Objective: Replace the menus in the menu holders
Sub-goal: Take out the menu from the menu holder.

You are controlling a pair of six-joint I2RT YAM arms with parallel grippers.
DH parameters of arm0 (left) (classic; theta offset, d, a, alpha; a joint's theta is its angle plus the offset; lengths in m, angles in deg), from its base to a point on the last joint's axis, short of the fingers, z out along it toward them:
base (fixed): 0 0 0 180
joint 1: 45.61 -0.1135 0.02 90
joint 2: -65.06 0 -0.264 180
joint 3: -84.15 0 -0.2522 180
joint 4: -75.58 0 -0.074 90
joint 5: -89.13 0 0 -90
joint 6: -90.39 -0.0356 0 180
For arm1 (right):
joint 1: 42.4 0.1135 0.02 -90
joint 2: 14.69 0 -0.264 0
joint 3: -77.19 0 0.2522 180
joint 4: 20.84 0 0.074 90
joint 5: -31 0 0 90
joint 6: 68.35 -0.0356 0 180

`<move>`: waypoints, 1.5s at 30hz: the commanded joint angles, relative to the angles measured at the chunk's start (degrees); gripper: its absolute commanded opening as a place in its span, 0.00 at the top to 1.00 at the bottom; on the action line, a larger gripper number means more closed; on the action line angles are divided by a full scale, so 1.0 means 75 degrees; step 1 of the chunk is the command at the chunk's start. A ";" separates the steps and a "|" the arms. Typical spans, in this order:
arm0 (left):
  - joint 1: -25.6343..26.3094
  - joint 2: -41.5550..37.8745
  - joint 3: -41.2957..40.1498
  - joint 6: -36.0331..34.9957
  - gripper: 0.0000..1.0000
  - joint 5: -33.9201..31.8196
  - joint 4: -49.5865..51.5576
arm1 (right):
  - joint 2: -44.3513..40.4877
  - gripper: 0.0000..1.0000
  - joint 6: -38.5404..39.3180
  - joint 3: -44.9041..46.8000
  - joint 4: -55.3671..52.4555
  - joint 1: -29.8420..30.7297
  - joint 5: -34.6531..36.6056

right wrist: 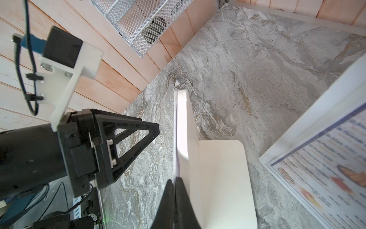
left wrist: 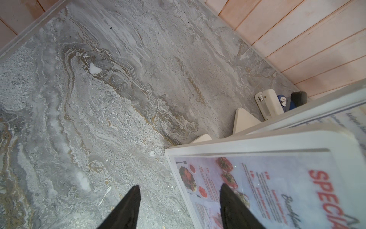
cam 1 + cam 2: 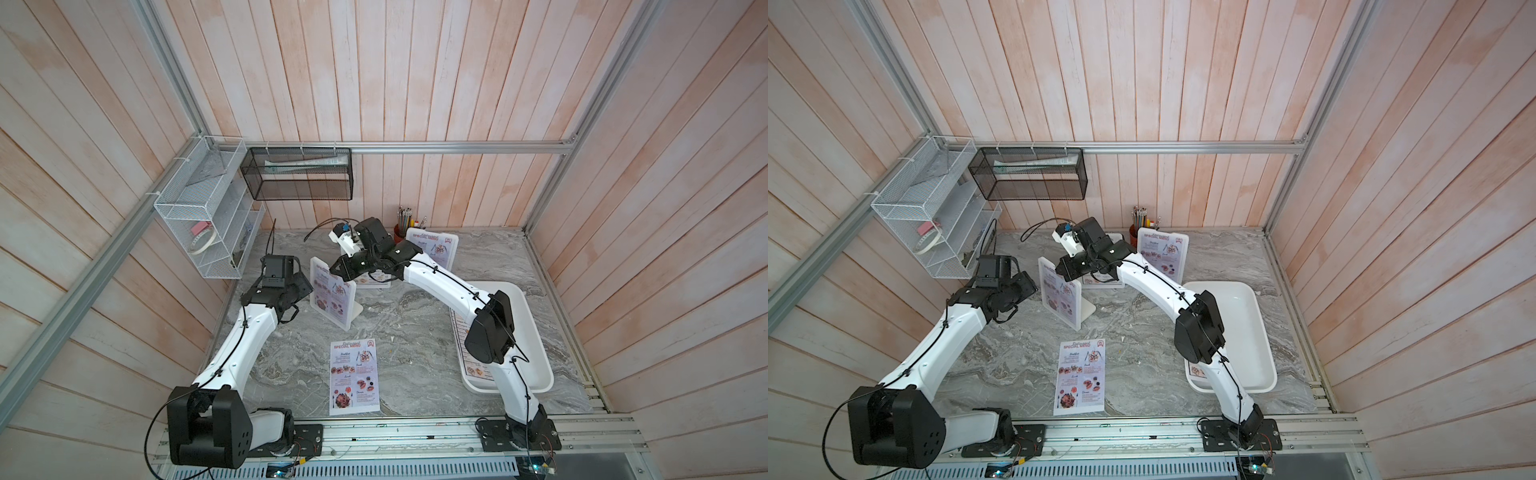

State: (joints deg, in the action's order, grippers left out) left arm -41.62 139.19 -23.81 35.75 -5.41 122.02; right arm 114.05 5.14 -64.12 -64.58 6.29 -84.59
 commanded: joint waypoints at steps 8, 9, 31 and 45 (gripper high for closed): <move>0.0078 -0.0096 -0.0001 -0.0047 0.34 -0.0052 0.0118 | -0.0186 0.93 -0.0015 -0.0034 0.0338 -0.0053 -0.0223; 0.0078 -0.0099 -0.0002 -0.0050 0.34 -0.0063 0.0124 | -0.0188 0.94 0.0000 -0.0033 0.0329 -0.0052 -0.0201; 0.0078 -0.0479 0.0286 -0.0085 0.34 -0.0443 0.0480 | -0.1177 1.00 0.0018 -0.0017 0.0686 -0.0286 -0.0058; 0.0044 -0.0610 0.0487 -0.0224 0.33 -0.0673 0.0688 | -0.3391 1.00 -0.0330 0.1691 0.1226 -0.1041 -0.0065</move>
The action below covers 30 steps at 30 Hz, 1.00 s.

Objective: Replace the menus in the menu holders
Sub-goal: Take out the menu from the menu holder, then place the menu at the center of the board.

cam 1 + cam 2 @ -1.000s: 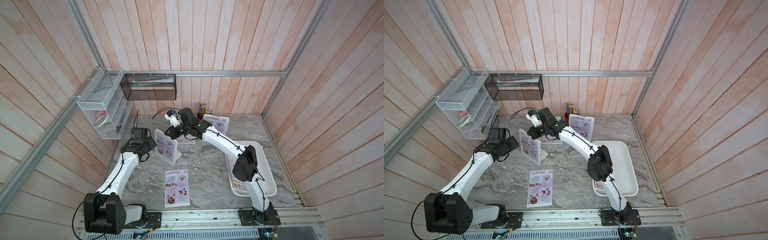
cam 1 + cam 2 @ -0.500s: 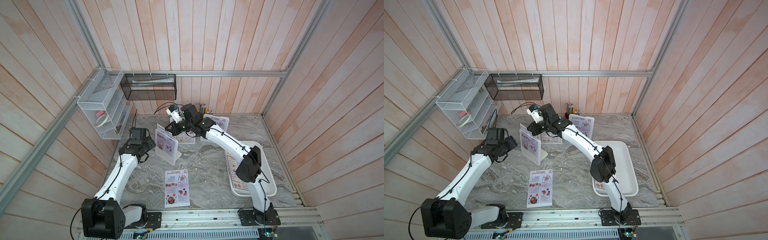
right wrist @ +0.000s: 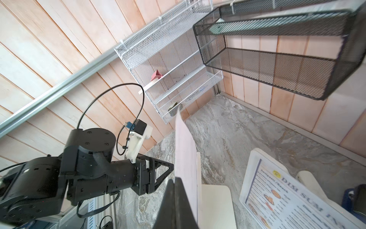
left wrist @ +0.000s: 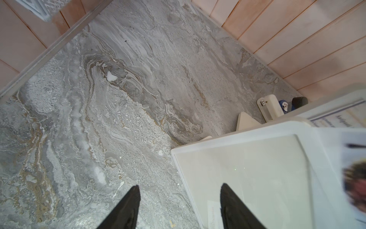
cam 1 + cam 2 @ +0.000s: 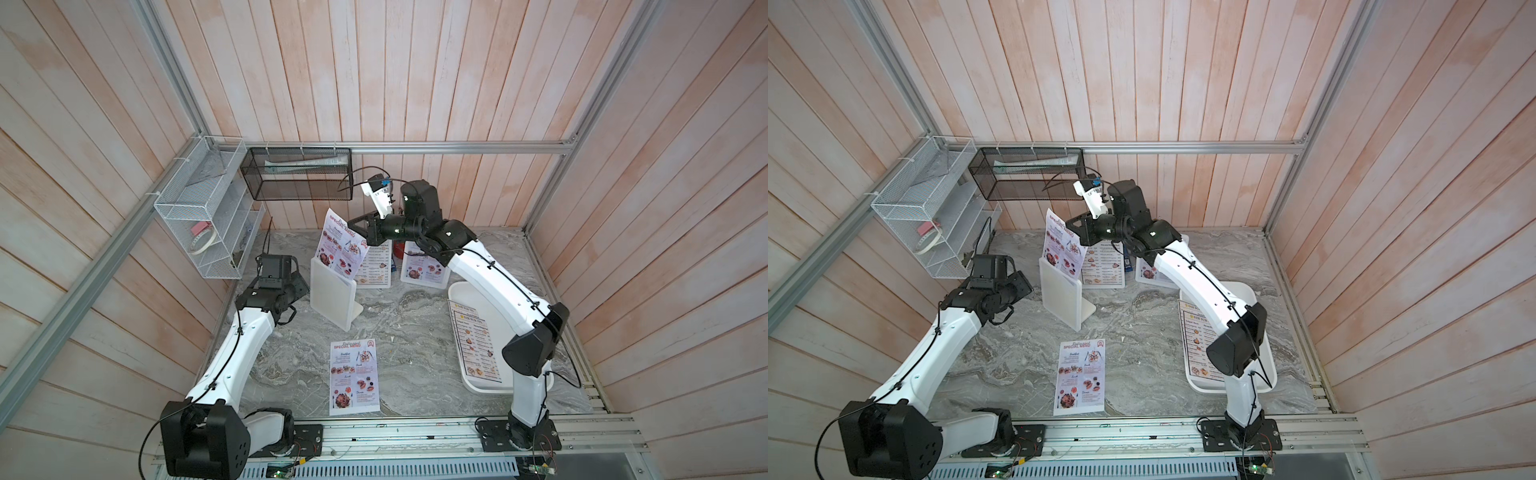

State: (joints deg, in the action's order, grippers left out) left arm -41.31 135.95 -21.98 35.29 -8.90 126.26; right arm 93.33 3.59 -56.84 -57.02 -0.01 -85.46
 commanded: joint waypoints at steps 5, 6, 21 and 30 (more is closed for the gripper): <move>-0.0034 -0.0161 0.0302 -0.0240 0.33 -0.0275 0.0137 | -0.2388 1.00 -0.0735 0.3660 0.1268 -0.0940 0.0040; -0.0040 -0.0140 0.0301 -0.0251 0.33 -0.0277 0.0138 | -0.2737 1.00 -0.0857 0.4236 0.1456 -0.1111 -0.0005; -0.0057 -0.0118 0.0602 -0.0305 0.33 -0.0277 0.0228 | -0.5039 1.00 -0.1454 0.8474 0.1736 -0.1907 0.0036; -0.0023 -0.0124 0.0685 -0.0258 0.33 -0.0183 0.0197 | -0.5545 1.00 -0.1198 0.8030 0.1090 -0.2622 0.0154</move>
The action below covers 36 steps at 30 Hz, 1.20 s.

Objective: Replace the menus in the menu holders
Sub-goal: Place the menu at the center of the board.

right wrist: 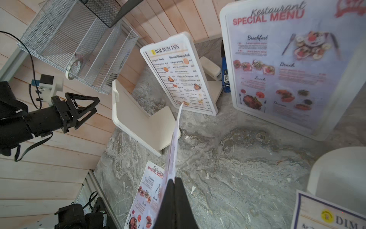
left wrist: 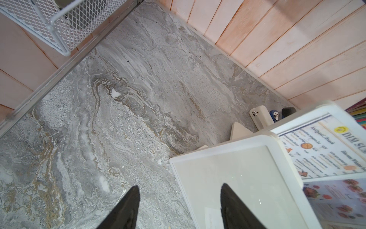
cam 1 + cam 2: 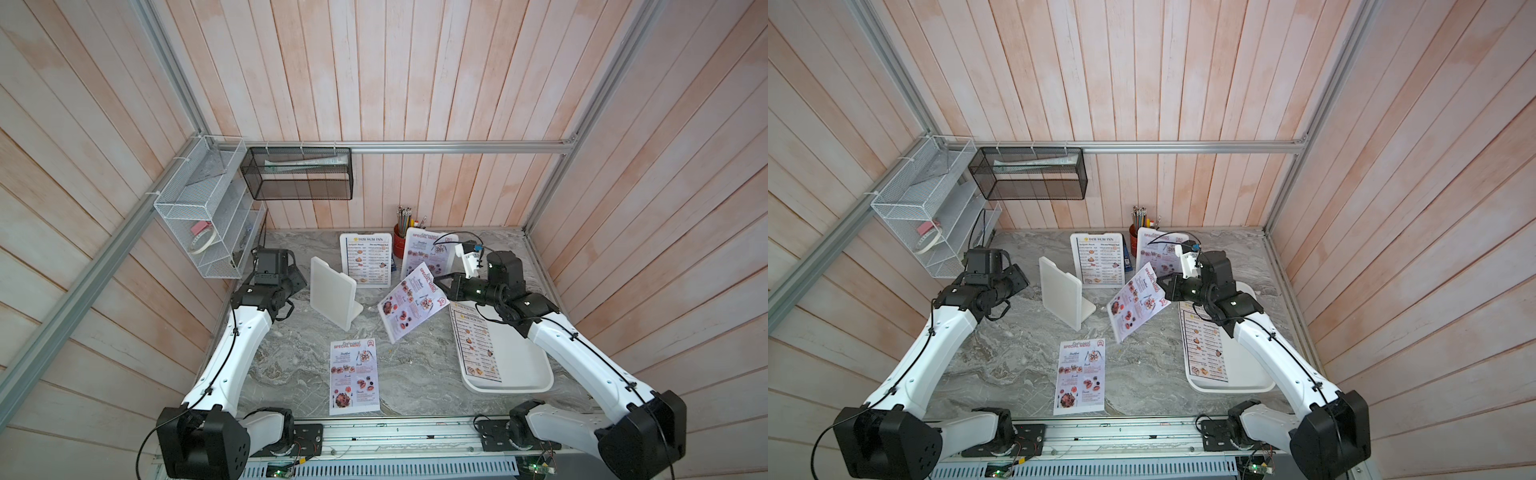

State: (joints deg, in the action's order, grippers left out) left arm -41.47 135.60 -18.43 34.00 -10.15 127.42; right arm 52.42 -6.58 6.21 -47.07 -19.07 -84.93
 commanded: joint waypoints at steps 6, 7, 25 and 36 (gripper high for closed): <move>0.0044 -0.0093 0.0185 -0.0176 0.33 0.0047 0.0038 | 0.0408 1.00 0.0774 -0.0462 -0.0850 0.0135 -0.0915; 0.0061 -0.0099 0.0176 -0.0218 0.33 0.0074 0.0043 | 0.0431 1.00 0.0789 -0.0418 -0.0857 0.0350 -0.0906; 0.0469 0.0189 0.0427 -0.0080 0.33 0.0043 -0.0054 | -0.0326 1.00 -0.0219 -0.1076 -0.1807 0.2617 -0.1083; 0.0552 0.0562 0.0494 -0.0121 0.33 0.0021 -0.0202 | 0.2291 1.00 0.2471 -0.0857 -0.2657 0.2042 0.1061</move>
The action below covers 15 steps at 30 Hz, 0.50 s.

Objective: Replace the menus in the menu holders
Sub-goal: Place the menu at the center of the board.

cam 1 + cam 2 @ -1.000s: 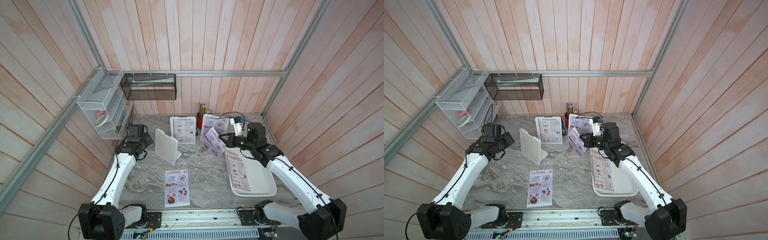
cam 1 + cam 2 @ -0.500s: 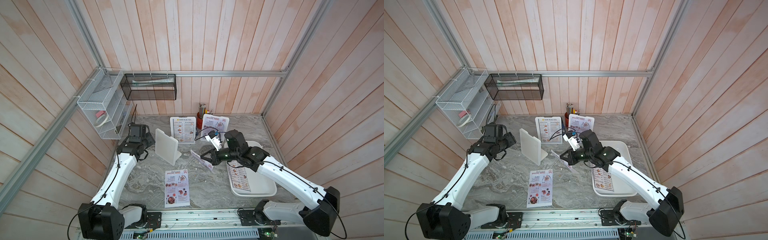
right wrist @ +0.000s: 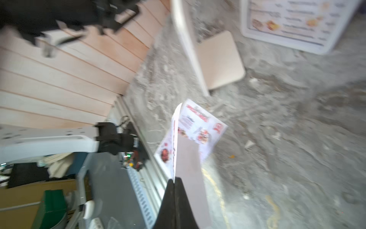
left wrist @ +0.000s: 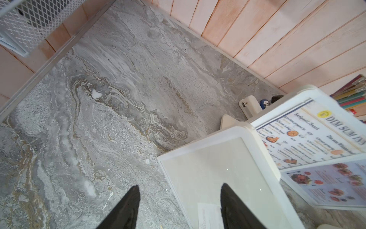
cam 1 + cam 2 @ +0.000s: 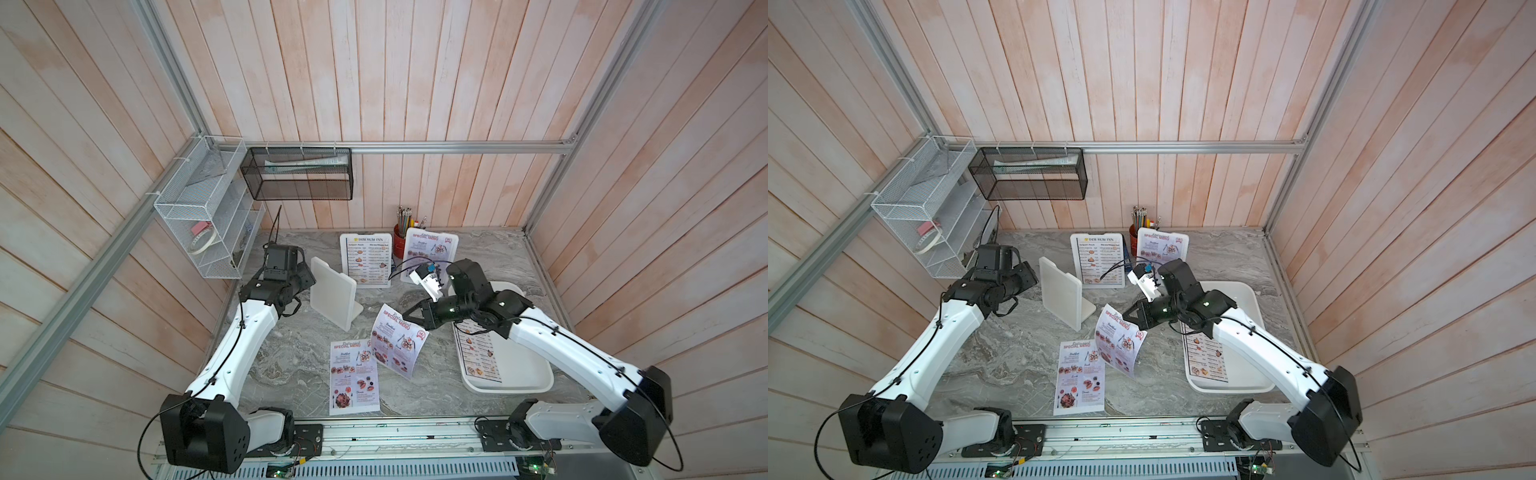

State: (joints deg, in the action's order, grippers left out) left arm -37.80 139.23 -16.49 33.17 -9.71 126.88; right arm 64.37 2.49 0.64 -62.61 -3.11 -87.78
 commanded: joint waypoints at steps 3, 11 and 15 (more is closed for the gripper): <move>0.0082 0.0095 0.0221 -0.0053 0.33 -0.0075 -0.0063 | 0.1732 1.00 0.2207 -0.0706 -0.0470 -0.0199 0.2503; 0.0152 0.0136 -0.0002 -0.0040 0.33 -0.0122 0.0058 | 0.3270 1.00 0.3392 -0.1341 0.0697 -0.0106 0.2579; 0.0272 0.0033 -0.0266 -0.0050 0.33 -0.0020 0.0115 | 0.3399 0.87 0.3425 -0.1764 0.0346 -0.0106 0.2854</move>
State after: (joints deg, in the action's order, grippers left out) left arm -36.51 139.95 -16.90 33.12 -9.93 127.01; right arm 89.66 25.66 -9.85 -59.64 -4.23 -69.04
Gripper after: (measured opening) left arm 0.669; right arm 0.116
